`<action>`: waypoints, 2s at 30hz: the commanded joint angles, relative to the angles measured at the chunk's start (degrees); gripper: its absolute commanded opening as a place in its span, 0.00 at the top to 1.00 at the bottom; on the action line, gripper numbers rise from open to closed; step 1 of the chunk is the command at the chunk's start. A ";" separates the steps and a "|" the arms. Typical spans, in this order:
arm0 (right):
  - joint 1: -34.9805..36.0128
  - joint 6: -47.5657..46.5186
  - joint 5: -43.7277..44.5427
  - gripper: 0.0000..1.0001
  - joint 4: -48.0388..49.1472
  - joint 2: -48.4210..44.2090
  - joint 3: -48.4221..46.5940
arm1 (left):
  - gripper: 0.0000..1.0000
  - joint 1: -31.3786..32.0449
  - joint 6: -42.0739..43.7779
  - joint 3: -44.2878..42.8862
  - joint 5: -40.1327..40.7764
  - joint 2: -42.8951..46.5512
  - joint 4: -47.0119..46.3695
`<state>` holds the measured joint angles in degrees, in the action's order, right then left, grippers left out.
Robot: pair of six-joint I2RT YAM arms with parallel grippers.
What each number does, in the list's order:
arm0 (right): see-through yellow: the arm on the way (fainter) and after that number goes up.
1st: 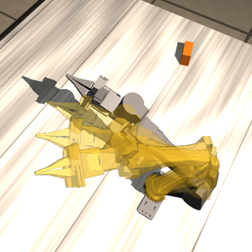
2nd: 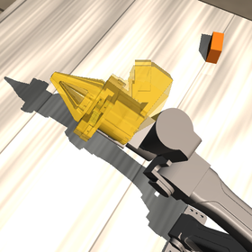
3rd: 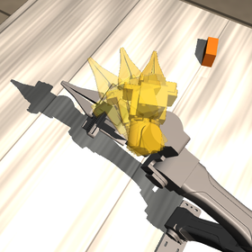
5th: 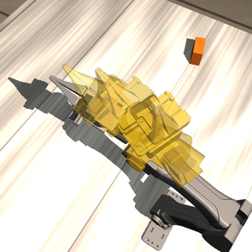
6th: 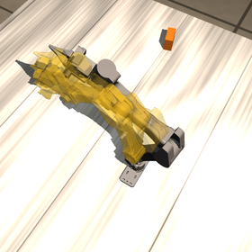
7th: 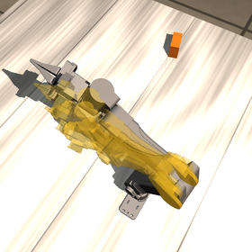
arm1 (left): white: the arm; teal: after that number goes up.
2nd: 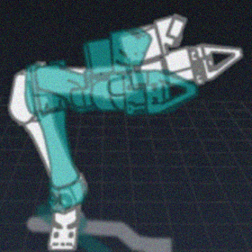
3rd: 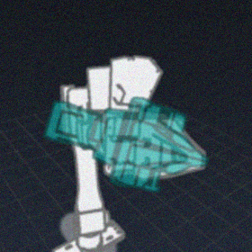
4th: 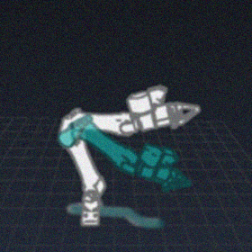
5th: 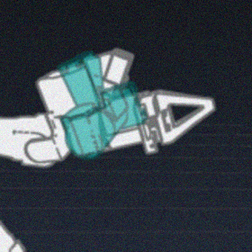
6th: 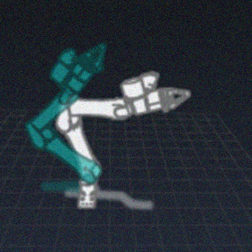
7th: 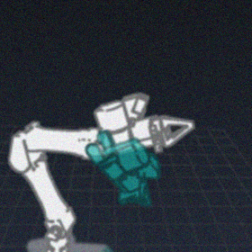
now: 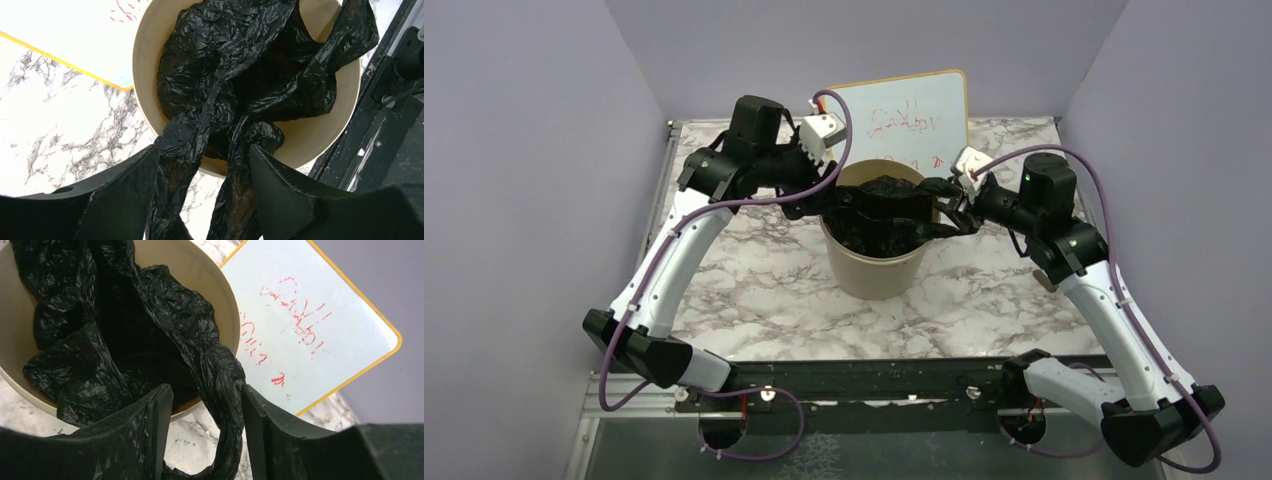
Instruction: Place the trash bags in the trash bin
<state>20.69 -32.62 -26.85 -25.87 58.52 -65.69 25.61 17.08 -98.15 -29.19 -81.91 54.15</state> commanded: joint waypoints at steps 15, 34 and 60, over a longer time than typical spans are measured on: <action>1.02 -9.63 -0.78 0.63 7.69 2.13 2.63 | 0.64 0.67 0.97 -0.54 5.42 -0.40 2.74; 1.02 9.40 4.98 0.99 6.93 5.59 -4.22 | 1.00 0.60 -3.47 -2.50 14.78 -1.88 -0.36; 0.12 23.95 22.45 0.98 -8.33 28.04 -19.71 | 1.00 -6.85 -5.75 -7.82 8.07 -17.96 -2.16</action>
<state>21.65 -9.17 -9.04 -32.56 85.80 -86.17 20.08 11.73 -108.90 -17.69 -98.83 52.84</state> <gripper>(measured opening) 0.016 0.003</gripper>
